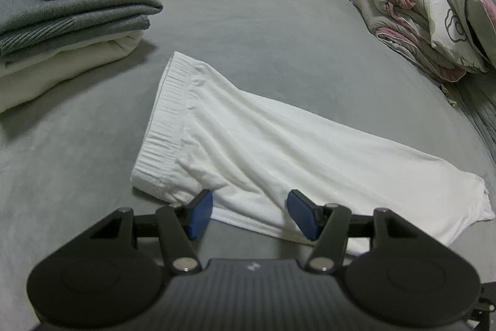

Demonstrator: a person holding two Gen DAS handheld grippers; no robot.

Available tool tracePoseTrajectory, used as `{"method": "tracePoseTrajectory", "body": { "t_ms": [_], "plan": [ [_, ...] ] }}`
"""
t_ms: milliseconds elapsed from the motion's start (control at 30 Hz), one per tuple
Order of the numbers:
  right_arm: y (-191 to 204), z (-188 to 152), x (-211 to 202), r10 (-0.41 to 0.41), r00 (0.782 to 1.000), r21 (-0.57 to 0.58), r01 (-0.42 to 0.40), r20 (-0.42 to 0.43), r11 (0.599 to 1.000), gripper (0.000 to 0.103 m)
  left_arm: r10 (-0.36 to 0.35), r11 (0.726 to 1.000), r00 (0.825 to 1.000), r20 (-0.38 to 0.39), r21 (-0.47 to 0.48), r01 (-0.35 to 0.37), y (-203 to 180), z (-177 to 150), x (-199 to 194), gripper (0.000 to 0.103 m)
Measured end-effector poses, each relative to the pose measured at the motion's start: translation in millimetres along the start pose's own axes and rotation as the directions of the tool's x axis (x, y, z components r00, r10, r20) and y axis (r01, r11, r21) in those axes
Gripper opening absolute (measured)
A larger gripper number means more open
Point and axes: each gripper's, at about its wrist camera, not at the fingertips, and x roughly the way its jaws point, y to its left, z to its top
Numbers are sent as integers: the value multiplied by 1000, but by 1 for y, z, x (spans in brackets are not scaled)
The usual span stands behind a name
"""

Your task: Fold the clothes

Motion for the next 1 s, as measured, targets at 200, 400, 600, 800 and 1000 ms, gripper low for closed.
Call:
{"method": "tracePoseTrajectory", "body": {
  "t_ms": [200,400,600,800,1000],
  "plan": [
    [-6,3,-8,-121,991,16,120,51,993,13,7,1000,1000,2,10,-7,-3,-1,0,57],
    [-10,6,-6,-179,981,24,177,73,984,13,6,1000,1000,2,14,-7,-3,-1,0,57],
    [-12,9,-3,-178,984,-20,178,7,984,15,9,1000,1000,-3,25,-9,-3,-2,0,57],
    [-54,20,-39,-305,952,73,304,16,950,21,3,1000,1000,-4,22,-3,-3,-1,-1,57],
    [-201,1,-148,-644,764,524,565,-38,638,39,-71,997,996,55,26,70,-9,-1,-12,60]
  ]
}}
